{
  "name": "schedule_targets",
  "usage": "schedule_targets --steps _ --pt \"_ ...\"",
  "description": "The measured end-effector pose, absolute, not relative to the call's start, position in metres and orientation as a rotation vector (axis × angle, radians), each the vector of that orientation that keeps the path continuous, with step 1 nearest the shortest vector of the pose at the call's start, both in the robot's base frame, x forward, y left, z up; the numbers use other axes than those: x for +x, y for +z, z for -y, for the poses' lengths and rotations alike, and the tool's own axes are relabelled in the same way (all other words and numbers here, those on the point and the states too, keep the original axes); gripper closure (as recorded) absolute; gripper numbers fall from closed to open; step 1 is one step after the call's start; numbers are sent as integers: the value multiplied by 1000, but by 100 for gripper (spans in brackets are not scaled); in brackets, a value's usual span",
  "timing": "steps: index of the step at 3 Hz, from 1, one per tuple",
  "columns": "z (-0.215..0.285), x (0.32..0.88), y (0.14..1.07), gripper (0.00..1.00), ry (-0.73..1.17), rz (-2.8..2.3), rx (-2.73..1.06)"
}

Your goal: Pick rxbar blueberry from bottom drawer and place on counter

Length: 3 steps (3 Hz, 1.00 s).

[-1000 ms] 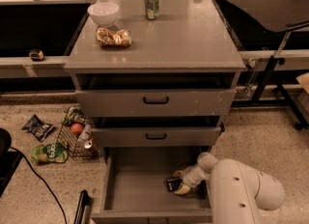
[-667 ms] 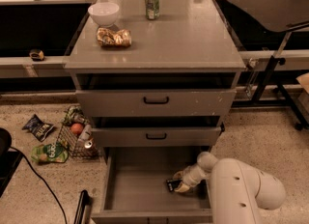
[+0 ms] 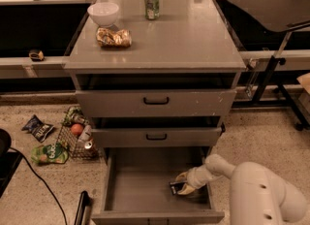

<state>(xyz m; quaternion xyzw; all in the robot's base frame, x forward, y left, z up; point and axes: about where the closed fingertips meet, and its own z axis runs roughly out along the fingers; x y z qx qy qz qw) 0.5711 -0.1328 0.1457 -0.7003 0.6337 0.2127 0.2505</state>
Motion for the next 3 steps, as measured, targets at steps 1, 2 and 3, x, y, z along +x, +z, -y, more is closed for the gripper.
schedule_targets --steps 1,2,3 --pt "144 574 190 100 570 -1585 -1859" --pt "154 570 230 100 612 -1446 -1840" --pt "154 570 230 100 612 -1446 -1840"
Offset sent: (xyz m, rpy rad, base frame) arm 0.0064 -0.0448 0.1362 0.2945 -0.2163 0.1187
